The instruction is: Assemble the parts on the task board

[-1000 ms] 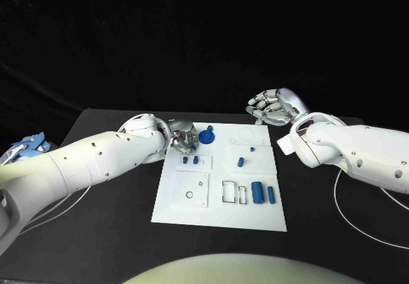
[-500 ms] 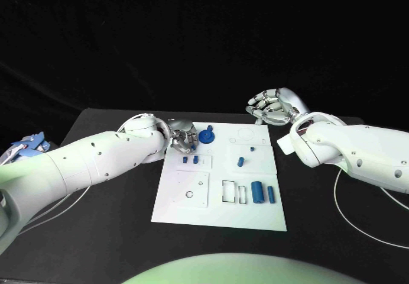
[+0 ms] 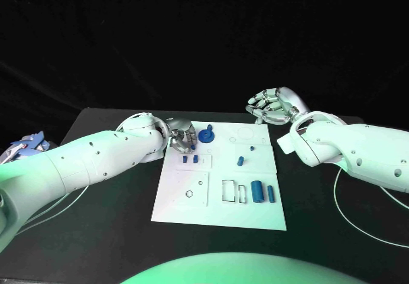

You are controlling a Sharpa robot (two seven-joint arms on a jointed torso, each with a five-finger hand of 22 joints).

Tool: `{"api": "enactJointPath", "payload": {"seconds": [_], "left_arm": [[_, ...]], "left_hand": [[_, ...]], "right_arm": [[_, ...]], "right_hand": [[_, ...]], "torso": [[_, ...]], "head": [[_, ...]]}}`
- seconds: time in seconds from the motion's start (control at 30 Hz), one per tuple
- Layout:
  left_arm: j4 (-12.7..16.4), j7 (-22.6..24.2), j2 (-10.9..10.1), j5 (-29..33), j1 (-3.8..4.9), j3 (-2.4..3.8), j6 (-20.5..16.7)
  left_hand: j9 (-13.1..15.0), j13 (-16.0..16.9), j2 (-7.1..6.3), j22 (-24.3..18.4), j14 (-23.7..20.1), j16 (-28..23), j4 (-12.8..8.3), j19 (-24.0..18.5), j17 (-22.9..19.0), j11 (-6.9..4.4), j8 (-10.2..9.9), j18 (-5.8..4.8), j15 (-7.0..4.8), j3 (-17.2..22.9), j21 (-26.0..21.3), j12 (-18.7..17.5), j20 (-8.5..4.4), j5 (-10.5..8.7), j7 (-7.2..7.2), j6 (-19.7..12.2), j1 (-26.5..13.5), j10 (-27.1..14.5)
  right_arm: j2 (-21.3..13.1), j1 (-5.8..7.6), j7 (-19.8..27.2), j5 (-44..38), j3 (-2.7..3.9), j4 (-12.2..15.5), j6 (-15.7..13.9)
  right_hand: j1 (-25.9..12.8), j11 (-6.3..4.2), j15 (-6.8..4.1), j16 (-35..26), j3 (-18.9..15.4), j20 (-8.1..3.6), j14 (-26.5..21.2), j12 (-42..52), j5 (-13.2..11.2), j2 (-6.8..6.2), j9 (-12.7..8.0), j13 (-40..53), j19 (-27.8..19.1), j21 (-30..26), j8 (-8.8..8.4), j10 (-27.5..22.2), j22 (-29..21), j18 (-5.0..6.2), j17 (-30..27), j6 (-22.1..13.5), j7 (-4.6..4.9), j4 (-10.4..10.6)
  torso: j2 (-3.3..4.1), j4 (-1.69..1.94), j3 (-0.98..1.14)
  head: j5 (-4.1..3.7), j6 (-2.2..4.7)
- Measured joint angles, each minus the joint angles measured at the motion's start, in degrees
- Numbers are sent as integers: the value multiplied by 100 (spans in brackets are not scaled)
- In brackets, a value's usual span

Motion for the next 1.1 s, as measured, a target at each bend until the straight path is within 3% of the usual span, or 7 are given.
{"api": "enactJointPath", "payload": {"seconds": [0.2, 0.47, 0.67, 0.77, 0.97, 1.03, 1.1], "left_arm": [[37, 1, -77, 8, 0, 1, -4], [126, 16, -374, 145, -2, 40, -7], [189, 60, -625, 546, 16, 115, -37], [224, 153, -759, 1003, 34, 147, -118], [401, 620, -1060, 2365, 43, 173, -404], [505, 843, -1163, 2921, 45, 177, -478], [646, 1126, -1275, 3597, 44, 178, -529]], "left_hand": [[-5, -3, 0, -36, -22, -22, 0, -36, -42, 0, 0, 0, 18, 0, -24, 0, -5, 0, 1, -1, 0, -40], [-12, -1, 16, -72, -75, -22, -26, -76, -124, 38, -22, 0, 35, 26, -45, -10, 35, 38, 53, 11, 77, -104], [-19, 14, 87, -63, -90, -22, -121, -75, -157, 31, -22, 8, 34, 122, -45, 27, 35, 38, 76, 34, 185, -112], [-19, 29, 143, -107, -195, -84, -159, -147, -375, 44, -22, 90, 31, 223, -45, 94, 42, 38, 113, 104, 250, -99], [-15, 132, 291, -115, -252, -181, -214, -189, -699, -52, 17, 90, -32, 423, -18, 393, -22, 38, 51, 279, 288, 201], [-15, 158, 320, -292, -368, -318, -221, -337, -1001, -61, 17, 90, -75, 429, -119, 464, -58, 38, 51, 279, 259, 210], [-15, 170, 327, -754, -779, -677, -193, -786, -1662, -71, 17, 248, -58, 401, -480, 504, -58, 38, 51, 278, 162, 145]], "right_arm": [[2, -3, -8, 0, 0, -39, 14], [-13, -6, -74, -114, 0, -142, 113], [-17, -6, -205, -533, 0, -222, 366], [-17, -6, -301, -902, 1, -271, 583], [-33, -15, -591, -1951, 3, -240, 1124], [-43, -34, -726, -2385, 4, -176, 1311], [-51, -69, -890, -2905, 4, -99, 1514]], "right_hand": [[1, 0, -25, -31, 10, 0, 25, 0, 22, 1, -7, -19, 42, 0, 7, 0, -15, 0, 19, 0, 0, -11], [296, -3, -79, -49, 286, -82, 295, -212, -11, 22, -83, -270, 252, 83, 7, -43, 31, -1, 152, 0, -1, -365], [342, -60, -189, 839, 631, -239, 1005, -1044, -234, -25, -274, -897, 671, 843, -125, 274, 642, -1, 769, 256, -49, -710], [324, -73, -209, 1855, 783, -267, 1172, -1390, -314, -43, -369, -1121, 699, 1342, -260, 474, 1104, -1, 1405, 399, -66, -893], [285, -91, -215, 2612, 890, -275, 1200, -1712, -389, -130, -456, -1300, 771, 2121, -427, 506, 1737, -1, 1844, 548, -115, -1087], [262, -91, -215, 2736, 886, -275, 1200, -1774, -442, -163, -471, -1335, 770, 2263, -460, 506, 1859, -1, 1909, 581, -147, -1092], [236, -91, -215, 2925, 886, -277, 1200, -1825, -480, -189, -481, -1368, 797, 2473, -483, 506, 2015, -1, 2016, 604, -170, -1124]], "torso": [[0, -2, 0], [-10, 7, -2], [-14, 15, -3], [-14, 15, -7], [-13, 3, -10], [-8, -3, -10], [-2, -5, -9]], "head": [[-5, -3], [-19, 9], [-34, 47], [-55, 77], [-155, 138], [-206, 158], [-261, 177]]}}
